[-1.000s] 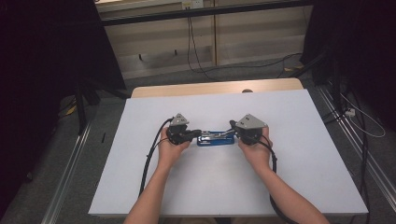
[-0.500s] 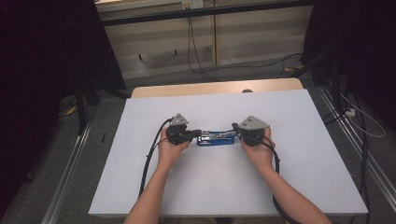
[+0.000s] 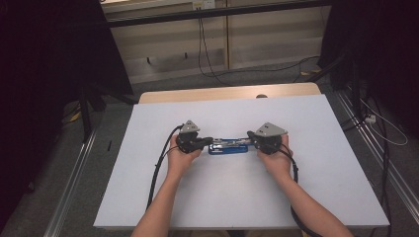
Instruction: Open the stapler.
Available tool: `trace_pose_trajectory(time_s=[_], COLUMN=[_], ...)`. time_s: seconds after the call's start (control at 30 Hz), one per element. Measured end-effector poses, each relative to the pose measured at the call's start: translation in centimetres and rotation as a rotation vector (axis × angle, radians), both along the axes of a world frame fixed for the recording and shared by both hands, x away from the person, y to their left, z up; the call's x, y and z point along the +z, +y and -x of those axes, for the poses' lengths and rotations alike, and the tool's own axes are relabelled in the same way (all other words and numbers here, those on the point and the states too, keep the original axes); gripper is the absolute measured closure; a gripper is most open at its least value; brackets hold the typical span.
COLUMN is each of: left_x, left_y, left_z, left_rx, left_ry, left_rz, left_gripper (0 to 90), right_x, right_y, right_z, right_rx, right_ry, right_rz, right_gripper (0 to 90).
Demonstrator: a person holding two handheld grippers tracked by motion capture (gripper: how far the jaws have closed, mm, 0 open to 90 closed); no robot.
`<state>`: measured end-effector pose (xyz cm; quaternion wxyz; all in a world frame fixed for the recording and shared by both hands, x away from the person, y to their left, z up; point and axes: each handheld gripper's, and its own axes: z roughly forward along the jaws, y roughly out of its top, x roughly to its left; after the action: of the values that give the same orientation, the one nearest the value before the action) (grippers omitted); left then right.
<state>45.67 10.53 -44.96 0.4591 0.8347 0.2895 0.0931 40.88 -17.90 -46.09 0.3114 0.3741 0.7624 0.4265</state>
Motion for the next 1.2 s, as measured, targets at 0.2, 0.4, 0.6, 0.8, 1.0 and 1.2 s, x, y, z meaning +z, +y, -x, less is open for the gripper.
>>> trace_pose_trajectory(time_s=[0.2,0.4,0.6,0.8,1.0,1.2], left_x=[0.1,0.4,0.6,0.9,1.6,2.0], left_y=[0.1,0.2,0.3,0.5,0.7,0.8], left_z=[0.0,0.0,0.0,0.1,0.4,0.7], left_rx=[0.001,0.004,0.003,0.012,0.008,0.036], left_ry=[-0.005,-0.006,0.008,0.006,0.0,0.008], left_rz=[-0.001,0.038,0.055,0.064,0.083,0.075], left_gripper=[90.0,90.0,89.4,78.3,70.5,53.8], right_x=[0.0,0.1,0.3,0.6,1.1,1.4], right_y=[-0.1,-0.3,-0.3,-0.4,-1.3,-2.6], right_z=[0.0,-0.1,0.0,0.4,1.2,2.3], right_rx=[0.003,0.009,0.022,0.054,0.051,0.06], right_ry=[0.005,0.021,0.028,0.034,0.043,0.068], right_rz=[-0.015,-0.022,-0.027,-0.064,-0.113,-0.183], right_gripper=[90.0,90.0,90.0,89.1,74.2,57.3])
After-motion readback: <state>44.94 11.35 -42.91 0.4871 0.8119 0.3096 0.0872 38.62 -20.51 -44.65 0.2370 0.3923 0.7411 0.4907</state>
